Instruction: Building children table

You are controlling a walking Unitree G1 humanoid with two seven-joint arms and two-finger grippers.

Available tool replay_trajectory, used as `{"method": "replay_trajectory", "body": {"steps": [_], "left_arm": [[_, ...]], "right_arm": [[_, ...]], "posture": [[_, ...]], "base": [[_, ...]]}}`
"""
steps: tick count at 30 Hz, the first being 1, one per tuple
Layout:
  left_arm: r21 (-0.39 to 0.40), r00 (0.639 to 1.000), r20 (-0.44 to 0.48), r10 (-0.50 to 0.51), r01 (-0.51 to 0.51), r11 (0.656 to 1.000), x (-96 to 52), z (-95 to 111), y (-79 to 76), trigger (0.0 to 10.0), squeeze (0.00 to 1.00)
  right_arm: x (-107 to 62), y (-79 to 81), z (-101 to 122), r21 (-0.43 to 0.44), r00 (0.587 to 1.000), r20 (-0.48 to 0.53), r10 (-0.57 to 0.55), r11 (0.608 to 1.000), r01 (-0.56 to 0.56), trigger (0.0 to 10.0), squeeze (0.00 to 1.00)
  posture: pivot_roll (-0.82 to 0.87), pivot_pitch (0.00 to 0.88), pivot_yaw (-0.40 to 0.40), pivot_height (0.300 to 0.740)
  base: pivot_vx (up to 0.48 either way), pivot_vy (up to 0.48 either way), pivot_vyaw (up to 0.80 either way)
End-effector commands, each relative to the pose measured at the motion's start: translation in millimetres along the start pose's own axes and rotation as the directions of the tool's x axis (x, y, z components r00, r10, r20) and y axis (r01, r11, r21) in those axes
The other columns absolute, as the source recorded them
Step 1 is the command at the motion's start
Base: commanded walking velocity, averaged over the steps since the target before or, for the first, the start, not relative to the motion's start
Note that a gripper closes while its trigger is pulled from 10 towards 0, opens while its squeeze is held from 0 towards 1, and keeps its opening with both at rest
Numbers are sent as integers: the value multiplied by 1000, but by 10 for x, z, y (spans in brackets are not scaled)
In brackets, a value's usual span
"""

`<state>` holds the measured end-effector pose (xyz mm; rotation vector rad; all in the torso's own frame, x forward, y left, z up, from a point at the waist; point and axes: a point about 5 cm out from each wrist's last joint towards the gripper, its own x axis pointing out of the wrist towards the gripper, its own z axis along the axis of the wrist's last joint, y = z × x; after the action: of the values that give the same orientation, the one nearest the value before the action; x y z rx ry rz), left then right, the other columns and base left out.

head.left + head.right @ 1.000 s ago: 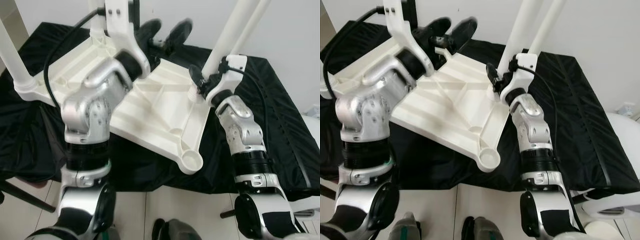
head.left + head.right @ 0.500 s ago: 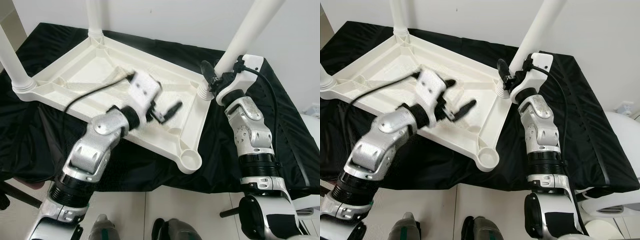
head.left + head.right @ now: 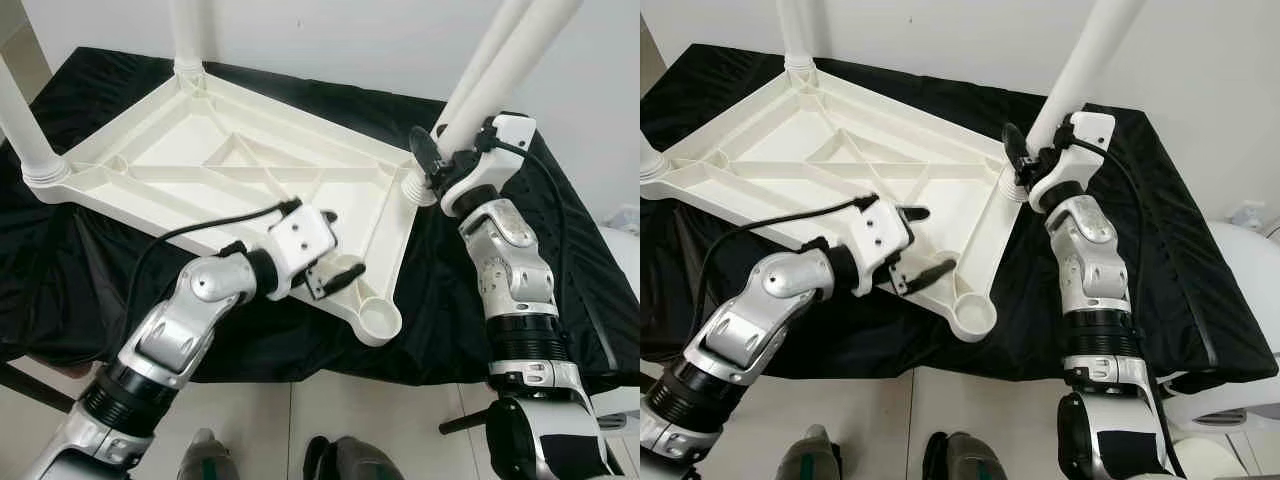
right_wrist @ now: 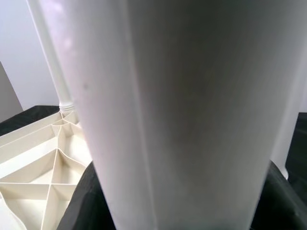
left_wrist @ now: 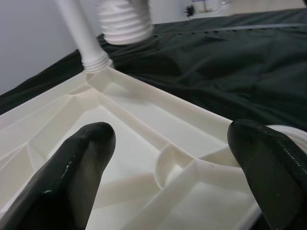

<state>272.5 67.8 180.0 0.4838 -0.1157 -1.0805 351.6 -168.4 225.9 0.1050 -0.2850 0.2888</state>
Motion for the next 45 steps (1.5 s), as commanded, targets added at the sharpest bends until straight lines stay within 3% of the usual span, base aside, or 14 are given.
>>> {"method": "replay_trajectory", "body": {"steps": [1, 4, 9, 13, 22, 28, 36, 37, 40, 41, 43, 44, 45], "left_arm": [[14, 998, -17, -58, 58, 998, -2, -53, -83, 10000, 0], [32, 987, -31, -155, 156, 987, -69, -103, -180, 10000, 0], [47, 979, -41, -201, 203, 978, -89, -123, -230, 10000, 0], [59, 957, -100, -272, 279, 959, -112, -229, -319, 10000, 0], [95, 947, -195, -256, 278, 956, -58, -389, -301, 10000, 0], [88, 944, -288, -164, 197, 976, 25, -529, -142, 10000, 0], [84, 935, -322, -146, 181, 980, 39, -597, -82, 10000, 0], [81, 934, -325, -147, 183, 980, 38, -603, -69, 5059, 0], [81, 934, -325, -147, 183, 980, 38, -603, -69, 5059, 0], [81, 934, -324, -150, 185, 979, 39, -604, -50, 0, 0], [80, 936, -314, -160, 194, 978, 47, -587, -32, 0, 0], [76, 938, -307, -163, 195, 978, 57, -570, -13, 2510, 0], [76, 938, -307, -163, 195, 978, 57, -570, -13, 2510, 0]], "right_arm": [[-43, -73, 53, -16, 999, 30, -19, 1000, 20, 10000, 0], [-49, -115, 77, -30, 999, 32, -24, 999, 25, 10000, 0], [-42, -134, 91, -35, 999, 33, -26, 999, 27, 10000, 0], [-36, -170, 112, -45, 999, 36, -30, 999, 31, 10000, 0], [-36, -164, 129, -46, 999, 44, -28, 998, 30, 10000, 0], [-37, -153, 135, -50, 999, 47, -24, 998, 26, 10000, 0], [-41, -144, 132, -54, 999, 47, -23, 998, 25, 10000, 0], [-45, -143, 131, -55, 999, 47, -24, 998, 26, 10000, 0], [-45, -143, 131, -55, 999, 47, -24, 998, 26, 10000, 0], [-49, -142, 128, -56, 999, 47, -25, 998, 27, 10000, 0], [-52, -142, 123, -58, 999, 46, -25, 998, 28, 10000, 0], [-53, -143, 120, -60, 999, 45, -26, 998, 29, 10000, 0], [-53, -143, 120, -60, 999, 45, -26, 998, 29, 10000, 0]], "posture": [[64, 66, -120, 740], [63, 69, -121, 740], [65, 69, -124, 740], [65, 69, -123, 740], [58, 68, -118, 740], [57, 67, -117, 740], [52, 61, -109, 740], [50, 61, -107, 740], [50, 61, -107, 740], [49, 58, -105, 740], [46, 54, -101, 740], [46, 54, -101, 740], [46, 54, -101, 740]], "base": [[0, 0, 0], [0, 0, 0], [0, 0, 0], [0, 0, 0], [0, 0, 0], [0, 0, 0], [0, 0, 0], [0, 0, 0], [0, 0, 0], [0, 0, 0], [0, 0, 0], [0, 0, 0], [0, 0, 0]]}}
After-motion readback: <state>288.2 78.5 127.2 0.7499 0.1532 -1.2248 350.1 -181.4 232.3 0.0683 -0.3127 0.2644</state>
